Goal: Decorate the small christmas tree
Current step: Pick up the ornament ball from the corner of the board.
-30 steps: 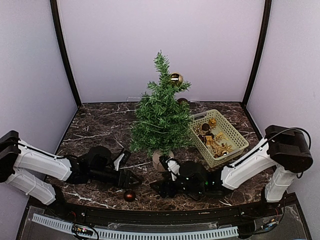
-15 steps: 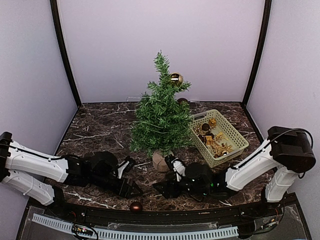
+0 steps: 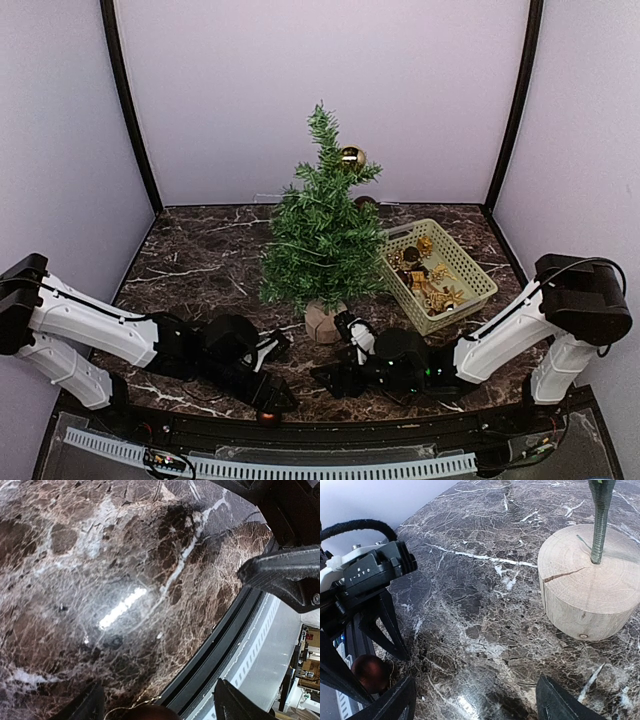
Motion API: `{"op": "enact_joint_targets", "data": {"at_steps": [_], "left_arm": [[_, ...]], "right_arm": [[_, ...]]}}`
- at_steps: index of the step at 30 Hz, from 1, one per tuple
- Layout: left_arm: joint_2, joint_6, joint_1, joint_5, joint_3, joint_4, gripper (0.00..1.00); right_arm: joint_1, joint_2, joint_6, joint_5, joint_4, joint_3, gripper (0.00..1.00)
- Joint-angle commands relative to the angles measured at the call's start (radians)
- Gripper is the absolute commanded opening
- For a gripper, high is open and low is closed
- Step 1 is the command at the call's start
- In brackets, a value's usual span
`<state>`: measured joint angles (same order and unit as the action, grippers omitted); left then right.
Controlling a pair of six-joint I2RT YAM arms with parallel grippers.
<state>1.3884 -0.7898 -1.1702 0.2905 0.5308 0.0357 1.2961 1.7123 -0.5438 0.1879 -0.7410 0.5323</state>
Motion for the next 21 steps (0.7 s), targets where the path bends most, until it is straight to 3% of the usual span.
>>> {"op": "enact_joint_targets", "data": {"at_steps": [1,9,17,21], "left_arm": [[0.015,-0.005,-0.022,-0.004,0.049,-0.066,0.78],[-0.007,0.028,-0.099,-0.138,0.143,-0.315,0.79],[0.004,0.048,-0.143,-0.217,0.216,-0.440,0.80],[0.027,0.046,-0.158,-0.240,0.248,-0.499,0.75]], "right_arm": [[-0.005,-0.008,-0.011,0.016,-0.055,-0.005,0.83],[-0.005,0.007,-0.015,0.024,-0.072,-0.008,0.83],[-0.005,0.005,-0.025,0.041,-0.095,-0.026,0.83],[-0.005,0.003,-0.029,0.048,-0.099,-0.031,0.82]]}}
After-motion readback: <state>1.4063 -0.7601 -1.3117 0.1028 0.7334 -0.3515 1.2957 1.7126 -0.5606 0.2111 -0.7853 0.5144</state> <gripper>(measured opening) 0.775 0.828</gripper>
